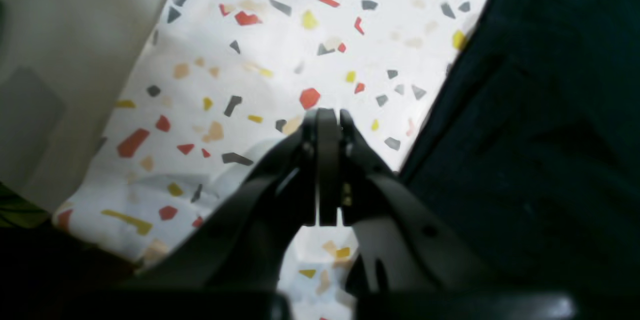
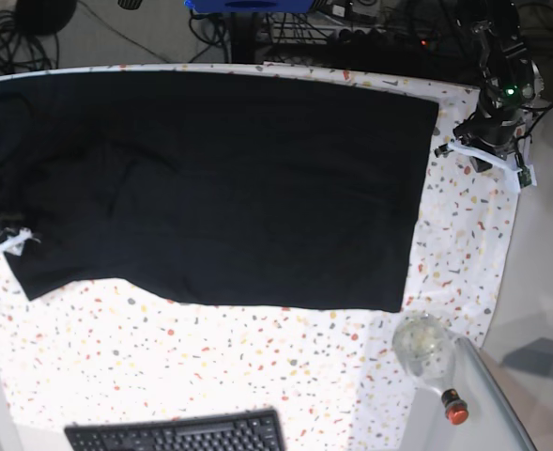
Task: Layout the t-shirt on the table in an organized manner, then fold the t-shirt properly
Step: 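Release the shirt and reposition both grippers at its folded corners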
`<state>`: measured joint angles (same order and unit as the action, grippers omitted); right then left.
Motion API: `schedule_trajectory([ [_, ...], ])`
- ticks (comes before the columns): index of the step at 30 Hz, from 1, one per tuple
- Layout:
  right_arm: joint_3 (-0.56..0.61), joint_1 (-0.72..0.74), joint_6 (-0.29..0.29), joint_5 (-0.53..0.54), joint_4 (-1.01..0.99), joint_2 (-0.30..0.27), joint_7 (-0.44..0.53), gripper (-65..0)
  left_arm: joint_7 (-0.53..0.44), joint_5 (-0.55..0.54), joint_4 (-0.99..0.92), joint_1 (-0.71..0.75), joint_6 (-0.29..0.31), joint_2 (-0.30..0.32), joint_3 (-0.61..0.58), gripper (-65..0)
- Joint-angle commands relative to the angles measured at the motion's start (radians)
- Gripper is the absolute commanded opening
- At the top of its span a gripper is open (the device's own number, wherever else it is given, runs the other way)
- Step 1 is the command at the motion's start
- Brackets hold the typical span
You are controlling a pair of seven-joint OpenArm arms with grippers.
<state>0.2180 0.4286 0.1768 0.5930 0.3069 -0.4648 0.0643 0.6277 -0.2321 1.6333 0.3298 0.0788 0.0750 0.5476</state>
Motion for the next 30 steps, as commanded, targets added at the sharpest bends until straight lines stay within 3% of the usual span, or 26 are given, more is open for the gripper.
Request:
schedule_trajectory([
  [1,-0.002,0.022,-0.001,-0.003,0.008,-0.024,0.022,-41.0,-0.018,0.004,0.022,0.005,-0.006,0.012,0.021,-65.0],
  [5,-0.007,0.022,0.000,-0.002,0.021,-0.024,0.041,-65.0,-0.018,0.004,0.023,0.021,-0.006,0.013,0.041,-65.0],
  [8,-0.009,0.002,0.000,0.005,0.087,-0.024,0.019,-65.0,-0.018,0.004,0.023,0.025,-0.006,0.013,0.041,-65.0],
  [12,-0.029,-0.075,0.000,0.006,0.282,-0.032,-0.099,-65.0,-0.018,0.004,0.015,0.025,-0.006,0.010,0.041,-65.0],
  [18,-0.271,-0.279,-0.007,0.002,0.710,-0.021,-0.330,-65.0,-0.018,0.004,0.023,0.025,-0.006,0.012,0.041,-65.0],
  [24,-0.478,-0.455,-0.007,0.000,1.075,0.068,-0.596,-65.0,-0.018,0.004,0.017,0.025,-0.006,0.013,0.039,-65.0],
  [30,-0.627,-0.578,-0.007,0.000,1.205,0.219,-0.725,-65.0,-0.018,0.004,0.015,0.018,-0.006,0.012,0.035,-65.0],
])
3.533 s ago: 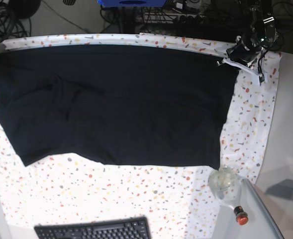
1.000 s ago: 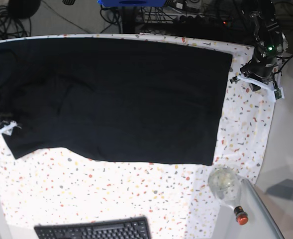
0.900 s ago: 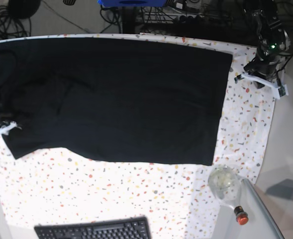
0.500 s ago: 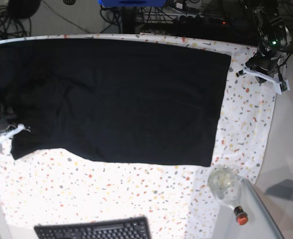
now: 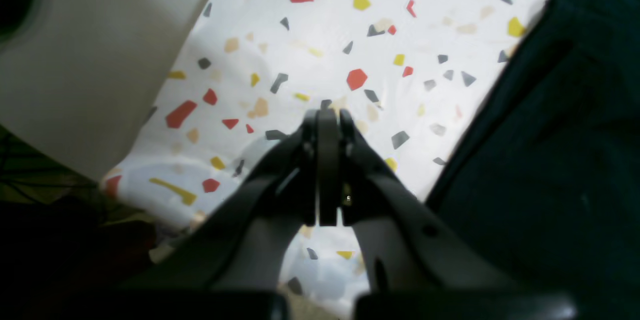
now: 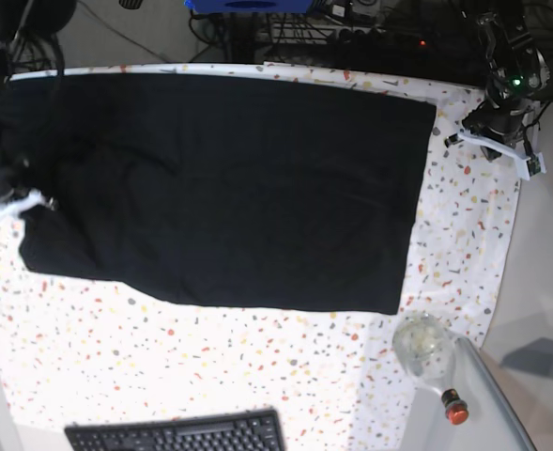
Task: Layout the t-shirt on the table in an organized manner, then fold the t-shirt properly
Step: 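Release the shirt and reposition both grippers at its folded corners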
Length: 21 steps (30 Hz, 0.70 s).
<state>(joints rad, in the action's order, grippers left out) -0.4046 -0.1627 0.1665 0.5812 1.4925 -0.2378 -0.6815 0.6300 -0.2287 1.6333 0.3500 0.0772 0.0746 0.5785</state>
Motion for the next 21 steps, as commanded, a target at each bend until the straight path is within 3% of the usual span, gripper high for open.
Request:
schedule_trajectory([
  [1,-0.017,0.001,0.003,0.012,0.020,0.013,0.013,-65.0,-0.020,0.001,0.015,-0.002,-0.004,0.012,0.004,-65.0],
  [7,-0.030,-0.057,0.008,0.012,0.020,0.102,-0.043,-65.0,-0.020,0.001,0.015,-0.006,-0.004,0.014,0.004,-65.0],
  [8,-0.030,-0.061,0.008,0.012,0.024,0.111,-0.057,-60.9,-0.020,0.001,0.015,-0.006,-0.004,0.014,0.004,-65.0],
  [12,-0.037,-0.093,0.009,0.016,0.090,0.120,-0.073,-29.7,-0.020,0.007,0.015,-0.006,-0.004,0.014,0.008,-65.0],
  [14,-0.037,-0.116,0.009,0.018,0.170,0.122,-0.068,-19.7,-0.020,0.009,0.015,-0.004,-0.004,0.014,0.008,-65.0],
  [17,-0.047,-0.120,0.009,0.018,0.259,0.119,-0.065,-16.2,-0.020,0.009,0.015,-0.002,-0.004,0.014,0.010,-65.0],
  [21,-0.130,0.010,0.009,0.010,0.216,0.113,-0.070,-16.4,-0.020,0.010,0.015,-0.001,-0.004,0.014,0.010,-65.0],
])
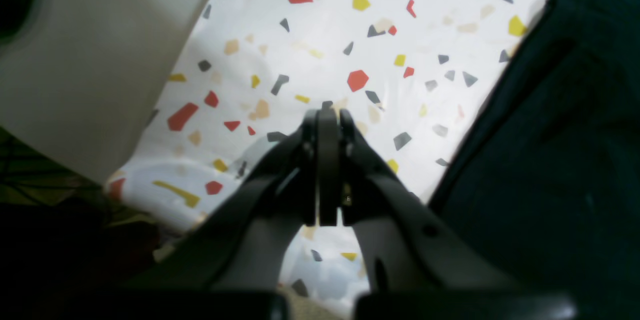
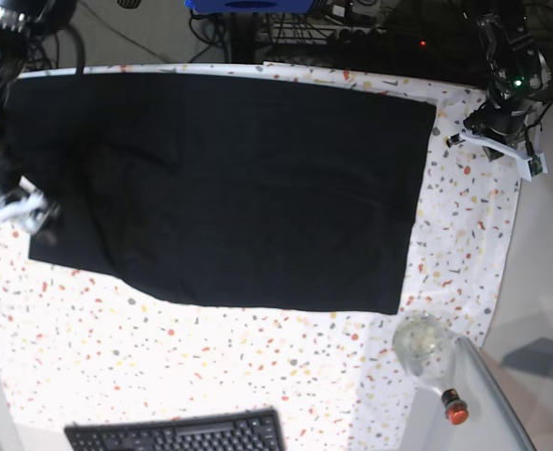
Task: Layout the t-shirt on the table in an organized manner, then fold the t-shirt properly
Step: 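Release the shirt and reposition both grippers at its folded corners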
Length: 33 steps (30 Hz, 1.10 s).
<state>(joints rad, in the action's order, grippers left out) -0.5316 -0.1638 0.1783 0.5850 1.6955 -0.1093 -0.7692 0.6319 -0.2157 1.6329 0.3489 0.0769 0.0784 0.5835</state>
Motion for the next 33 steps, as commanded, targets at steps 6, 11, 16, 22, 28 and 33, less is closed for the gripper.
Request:
schedule_trajectory([
  [6,0.017,0.247,-0.006,0.005,-0.384,-0.131,0.018,-26.6,-0.022,-0.003,0.016,0.003,-0.004,0.010,0.005,-65.0],
  [11,0.100,0.381,-0.006,0.005,-0.702,-0.200,0.057,-28.4,-0.022,-0.003,0.016,0.005,-0.004,0.011,0.005,-65.0],
  [16,0.170,0.410,-0.007,0.005,-0.809,-0.218,0.144,-28.8,-0.022,-0.003,0.016,0.005,-0.004,0.011,0.005,-65.0],
  [22,0.181,0.404,-0.007,0.005,-0.809,-0.215,0.147,-51.0,-0.022,-0.003,0.014,0.002,-0.004,0.011,0.005,-65.0],
  [28,0.183,0.404,-0.003,0.007,-0.803,-0.217,0.144,-65.0,-0.022,-0.003,0.014,-0.003,-0.004,0.011,0.005,-65.0],
  [33,0.181,0.398,-0.003,0.010,-0.768,-0.217,0.139,-65.0,-0.022,-0.001,-0.009,-0.017,-0.004,0.013,-0.001,-65.0],
])
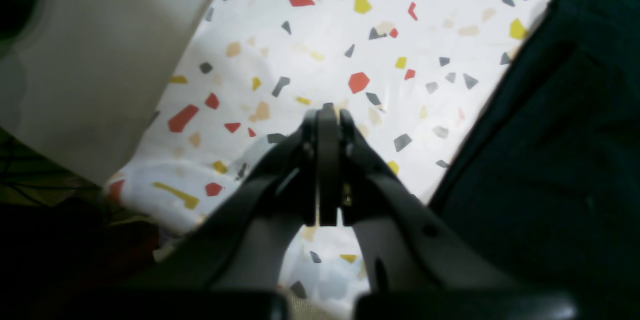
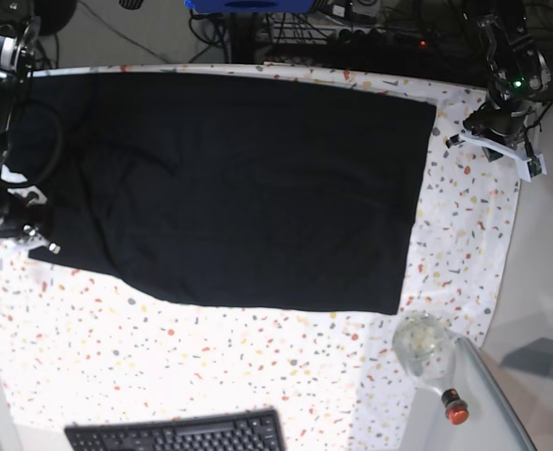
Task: Layout the t-shirt on the table in an organized manner, then fold the t-shirt properly
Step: 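Release the shirt and reposition both grippers at its folded corners, then grasp the shirt's hem corners with both grippers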
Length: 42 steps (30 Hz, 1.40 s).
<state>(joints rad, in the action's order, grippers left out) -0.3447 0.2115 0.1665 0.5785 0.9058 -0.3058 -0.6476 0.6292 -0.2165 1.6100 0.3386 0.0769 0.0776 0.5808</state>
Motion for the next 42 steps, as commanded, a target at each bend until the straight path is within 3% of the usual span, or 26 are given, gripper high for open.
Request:
schedule_trajectory([
  [1,-0.006,0.012,0.009,0.018,0.045,-0.020,0.010,-65.0,-0.019,-0.001,0.005,-0.022,-0.004,0.024,-0.002,-65.0],
  [7,-0.007,-0.024,0.003,0.019,0.241,-0.016,-0.077,-65.0,-0.019,-0.001,-0.067,-0.109,-0.004,0.077,-0.015,-65.0],
  [13,-0.007,-0.044,0.001,0.019,0.407,-0.014,-0.131,-65.0,-0.019,-0.010,-0.168,-0.237,-0.004,0.173,-0.172,-65.0],
  [18,-0.007,-0.045,0.001,0.019,0.464,-0.013,-0.169,-65.0,-0.019,-0.010,-0.316,-0.402,-0.004,0.186,-0.247,-65.0],
  [19,-0.007,-0.045,0.001,0.019,0.471,-0.013,-0.173,-65.0,-0.022,-0.010,-0.346,-0.436,-0.004,0.182,-0.255,-62.9],
  [24,-0.001,-0.045,0.001,0.019,0.490,-0.013,-0.171,-65.0,-0.029,-0.011,-0.491,-0.579,-0.002,0.178,-0.348,-23.7],
  [26,0.000,-0.045,0.008,0.019,0.490,-0.013,-0.171,-65.0,-0.030,-0.011,-0.567,-0.645,-0.002,0.178,-0.397,-13.5],
  [28,0.000,-0.045,0.008,0.019,0.490,-0.013,-0.171,-65.0,-0.036,-0.011,-0.656,-0.708,-0.002,0.173,-0.437,-9.2],
  [35,-0.001,-0.045,0.008,0.019,0.490,-0.013,-0.166,-65.0,-0.194,-0.011,-0.957,-0.813,-0.002,0.126,-0.525,-18.3],
  [40,-0.006,-0.045,0.009,0.018,0.490,-0.014,-0.165,-65.0,-0.265,-0.011,-1.020,-0.809,-0.002,0.121,-0.574,-28.8],
  [42,-0.006,-0.045,0.009,0.016,0.490,-0.014,-0.165,-65.0,-0.269,-0.011,-1.040,-0.809,-0.002,0.121,-0.571,-37.4],
])
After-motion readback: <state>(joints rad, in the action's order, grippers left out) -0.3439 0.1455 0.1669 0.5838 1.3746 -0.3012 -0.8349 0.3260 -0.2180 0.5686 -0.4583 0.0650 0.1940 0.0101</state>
